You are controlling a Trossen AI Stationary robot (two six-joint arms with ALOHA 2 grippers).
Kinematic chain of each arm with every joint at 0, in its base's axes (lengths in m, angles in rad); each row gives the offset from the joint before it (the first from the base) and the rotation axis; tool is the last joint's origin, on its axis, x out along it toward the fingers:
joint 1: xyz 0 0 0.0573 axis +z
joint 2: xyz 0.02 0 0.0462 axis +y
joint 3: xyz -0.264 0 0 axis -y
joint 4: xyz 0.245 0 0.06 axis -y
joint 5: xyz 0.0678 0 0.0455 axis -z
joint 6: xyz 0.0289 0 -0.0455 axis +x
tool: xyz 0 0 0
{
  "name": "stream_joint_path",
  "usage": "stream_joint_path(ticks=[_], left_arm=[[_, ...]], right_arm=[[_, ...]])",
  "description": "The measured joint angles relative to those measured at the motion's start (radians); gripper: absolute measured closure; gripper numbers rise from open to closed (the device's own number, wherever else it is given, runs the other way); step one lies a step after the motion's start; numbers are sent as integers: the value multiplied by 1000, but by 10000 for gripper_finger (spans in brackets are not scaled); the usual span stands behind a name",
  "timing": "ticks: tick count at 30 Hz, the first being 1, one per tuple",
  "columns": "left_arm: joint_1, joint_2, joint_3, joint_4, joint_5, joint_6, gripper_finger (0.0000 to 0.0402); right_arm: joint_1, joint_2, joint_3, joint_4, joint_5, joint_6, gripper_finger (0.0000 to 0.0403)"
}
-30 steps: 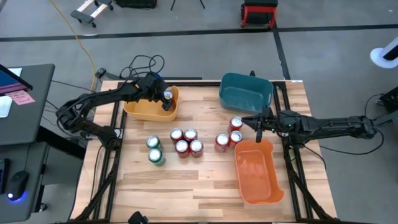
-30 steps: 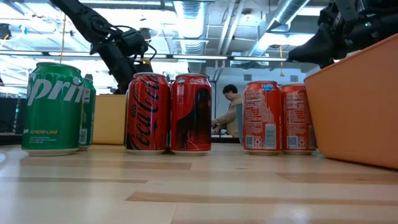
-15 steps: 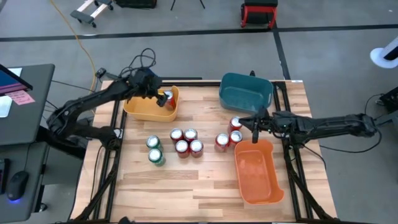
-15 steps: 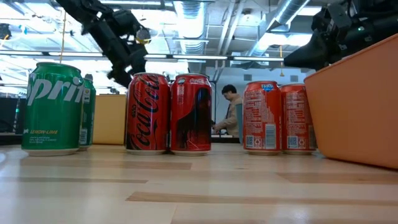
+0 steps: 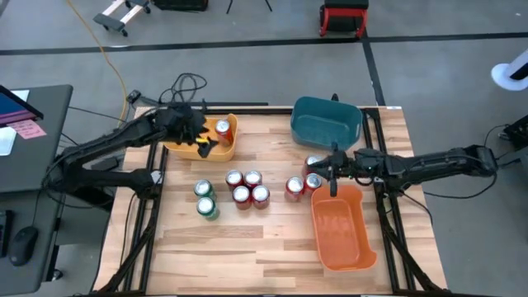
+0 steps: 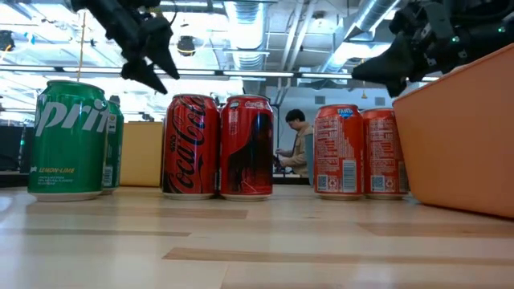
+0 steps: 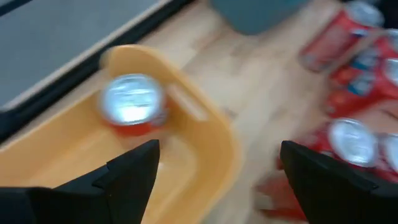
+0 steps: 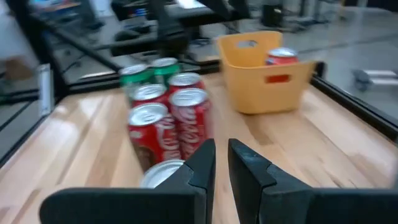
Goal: Sort soda cans
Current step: Put the top right orange soda can into the yellow bin
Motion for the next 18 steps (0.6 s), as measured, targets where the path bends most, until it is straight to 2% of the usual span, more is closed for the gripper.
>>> stream_joint_path(ticks=[8,18], left_arm=[[-241,97,0,250,-37,-46,83],[-347,348,0,575,-39,115,84]], right_arm=[[-38,72,0,54,16,-4,335],[-118,10,0,43,18,10,335]])
